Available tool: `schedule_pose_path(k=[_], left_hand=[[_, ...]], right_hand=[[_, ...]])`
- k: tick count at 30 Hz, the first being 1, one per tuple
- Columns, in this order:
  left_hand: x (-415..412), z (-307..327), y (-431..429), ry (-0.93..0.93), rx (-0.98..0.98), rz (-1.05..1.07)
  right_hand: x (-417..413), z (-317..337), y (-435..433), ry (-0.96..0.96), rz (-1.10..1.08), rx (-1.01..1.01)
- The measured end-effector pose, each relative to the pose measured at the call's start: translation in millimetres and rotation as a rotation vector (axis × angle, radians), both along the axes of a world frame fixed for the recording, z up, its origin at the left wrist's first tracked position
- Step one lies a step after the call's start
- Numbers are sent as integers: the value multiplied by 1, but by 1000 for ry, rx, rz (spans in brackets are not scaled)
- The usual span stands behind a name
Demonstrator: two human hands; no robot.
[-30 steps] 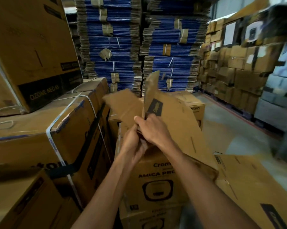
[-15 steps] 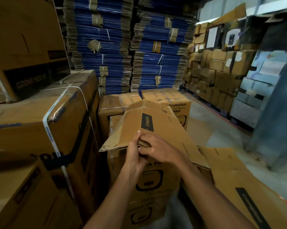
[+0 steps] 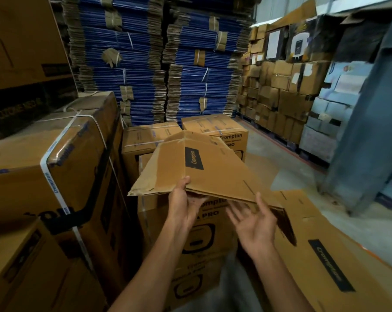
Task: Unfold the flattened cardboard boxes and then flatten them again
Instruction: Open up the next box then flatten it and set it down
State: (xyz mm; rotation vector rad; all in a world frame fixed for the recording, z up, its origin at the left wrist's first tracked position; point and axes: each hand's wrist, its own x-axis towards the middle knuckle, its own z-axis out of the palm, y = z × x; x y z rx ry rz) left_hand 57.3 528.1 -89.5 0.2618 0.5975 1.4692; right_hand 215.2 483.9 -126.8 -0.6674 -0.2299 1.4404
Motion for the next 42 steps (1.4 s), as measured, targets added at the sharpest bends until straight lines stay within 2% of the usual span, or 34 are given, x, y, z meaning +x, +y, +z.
schedule_pose_path(k=[2, 5, 9, 20, 25, 30, 36, 42], left_hand=[[-1, -5, -4, -18, -5, 7], [-1, -11, -8, -26, -16, -8], [6, -12, -16, -4, -29, 6], [50, -3, -23, -64, 2, -4], [105, -2, -23, -57, 0, -61], [184, -21, -24, -63, -19, -162], [295, -73, -23, -52, -99, -242], [375, -132, -37, 33, -296, -225]], right_hand=[[23, 2, 11, 104, -128, -32], [41, 1, 24, 127, -195, -163], [53, 5, 29, -6, -245, -232], [107, 32, 21, -292, -325, -118], [163, 46, 10, -308, -401, -92], [242, 27, -8, -288, -464, -127], [354, -15, -22, -288, -503, -212], [441, -81, -18, -354, -432, -350]])
